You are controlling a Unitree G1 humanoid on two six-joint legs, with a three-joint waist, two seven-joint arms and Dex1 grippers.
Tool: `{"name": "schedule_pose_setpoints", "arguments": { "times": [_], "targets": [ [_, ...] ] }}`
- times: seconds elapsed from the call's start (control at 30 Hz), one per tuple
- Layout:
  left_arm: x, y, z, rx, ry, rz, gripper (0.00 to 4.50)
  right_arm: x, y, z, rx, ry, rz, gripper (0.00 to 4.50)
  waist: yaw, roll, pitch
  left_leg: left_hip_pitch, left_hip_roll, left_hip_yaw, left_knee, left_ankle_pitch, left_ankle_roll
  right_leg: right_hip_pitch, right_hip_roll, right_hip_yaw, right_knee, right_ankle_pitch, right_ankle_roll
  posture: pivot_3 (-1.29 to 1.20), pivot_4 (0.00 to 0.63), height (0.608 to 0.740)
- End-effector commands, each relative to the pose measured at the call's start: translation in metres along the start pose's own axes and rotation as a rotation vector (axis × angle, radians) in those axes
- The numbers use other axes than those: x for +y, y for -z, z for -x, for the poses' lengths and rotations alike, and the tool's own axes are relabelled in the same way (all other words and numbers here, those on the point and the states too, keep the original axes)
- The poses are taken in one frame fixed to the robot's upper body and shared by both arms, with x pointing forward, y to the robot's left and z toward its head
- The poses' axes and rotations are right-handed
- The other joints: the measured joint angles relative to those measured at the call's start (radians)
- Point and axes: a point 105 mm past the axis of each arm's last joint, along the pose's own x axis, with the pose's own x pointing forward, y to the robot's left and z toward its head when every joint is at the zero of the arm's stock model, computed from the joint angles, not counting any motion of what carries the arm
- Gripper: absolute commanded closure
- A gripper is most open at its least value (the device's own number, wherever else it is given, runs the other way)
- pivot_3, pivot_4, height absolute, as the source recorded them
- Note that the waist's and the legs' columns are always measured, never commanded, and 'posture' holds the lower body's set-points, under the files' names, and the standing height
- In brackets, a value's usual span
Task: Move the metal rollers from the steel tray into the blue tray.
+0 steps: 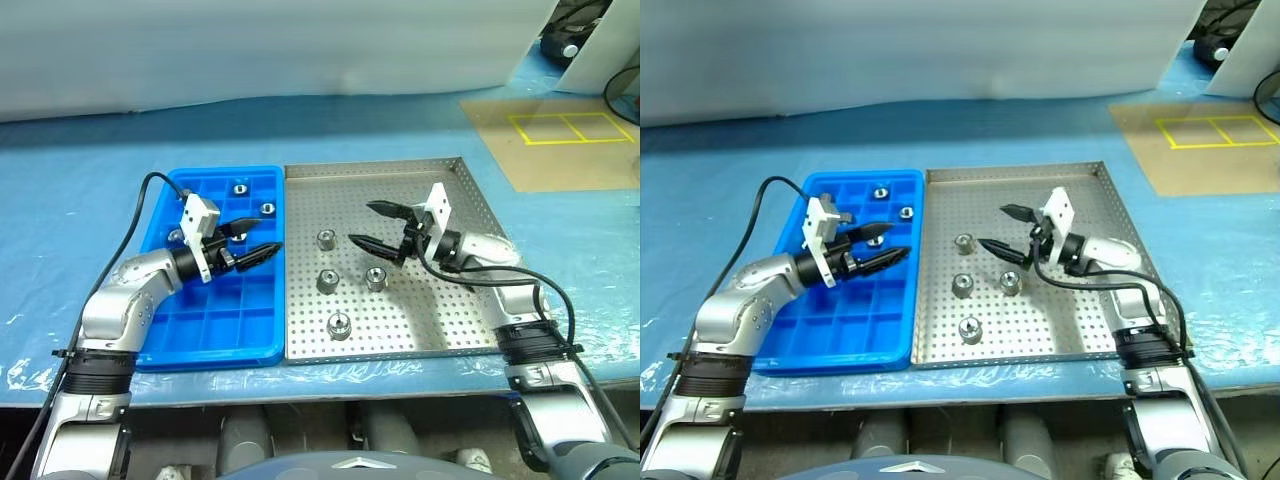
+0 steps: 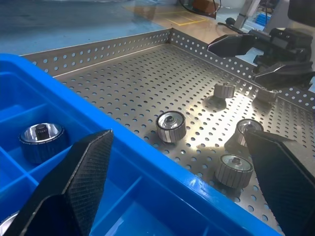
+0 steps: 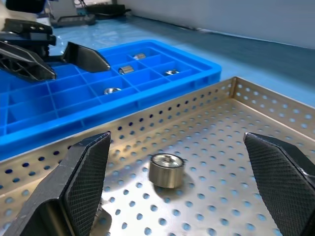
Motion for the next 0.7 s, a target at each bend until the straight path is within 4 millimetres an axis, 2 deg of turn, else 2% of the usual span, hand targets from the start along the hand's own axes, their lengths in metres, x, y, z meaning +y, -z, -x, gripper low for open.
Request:
{"name": "schedule_pose_setpoints", "arguments": {
  "times": [0.03, 0.1, 0.2, 0.33, 0.4, 0.53, 0.7],
  "targets": [
    [0.000, -0.010, 0.000, -0.018, 0.012, -0.029, 0.00, -0.021, -0.021, 0.018, -0.009, 0.027, 0.063, 0.02, 0.000, 0.000, 0.000, 0.000, 0.000, 0.000, 0.000, 0.000, 0.000, 0.000, 0.000, 0.000, 0.000, 0.000, 0.000, -0.02, 0.150, 0.740],
    [-0.001, -0.010, -0.001, -0.019, 0.017, -0.027, 0.00, -0.032, -0.024, 0.028, 0.030, 0.031, 0.089, 0.02, 0.000, 0.000, 0.000, 0.000, 0.000, 0.000, 0.000, 0.000, 0.000, 0.000, 0.000, 0.000, 0.000, 0.000, 0.000, -0.02, 0.150, 0.740],
    [-0.002, -0.009, -0.002, -0.019, 0.020, -0.023, 0.00, -0.037, -0.022, 0.037, 0.083, 0.006, 0.095, 0.02, 0.000, 0.000, 0.000, 0.000, 0.000, 0.000, 0.000, 0.000, 0.001, 0.000, 0.000, 0.000, 0.000, 0.000, 0.000, -0.03, 0.150, 0.740],
    [-0.001, -0.008, -0.002, -0.011, 0.026, -0.022, 0.00, -0.048, 0.002, 0.057, 0.283, -0.066, 0.106, 0.02, -0.001, 0.000, 0.000, -0.001, 0.000, 0.000, 0.002, 0.001, 0.006, 0.000, 0.000, 0.000, 0.000, 0.000, 0.000, -0.03, 0.150, 0.740],
    [-0.001, -0.008, -0.002, -0.010, 0.025, -0.020, 0.00, -0.048, 0.006, 0.060, 0.331, -0.113, 0.107, 0.02, -0.001, 0.000, 0.000, -0.002, 0.000, 0.001, 0.004, 0.000, 0.007, 0.000, 0.000, 0.000, 0.000, 0.000, 0.000, -0.02, 0.150, 0.740],
    [-0.003, -0.008, 0.000, -0.011, 0.024, -0.016, 0.00, -0.054, -0.009, 0.057, 0.319, -0.146, 0.107, 0.02, -0.005, 0.000, 0.000, -0.002, 0.001, 0.002, 0.005, -0.002, 0.010, 0.000, 0.000, 0.000, 0.002, 0.000, 0.000, 0.00, 0.150, 0.740],
    [-0.003, -0.006, 0.004, -0.008, 0.009, -0.006, 0.00, -0.056, 0.011, 0.064, 0.416, -0.167, 0.075, 0.02, 0.005, 0.000, 0.000, -0.002, 0.002, 0.002, 0.007, -0.003, 0.012, 0.000, 0.000, -0.001, 0.002, 0.000, -0.001, 0.01, 0.150, 0.740]
  ]
}}
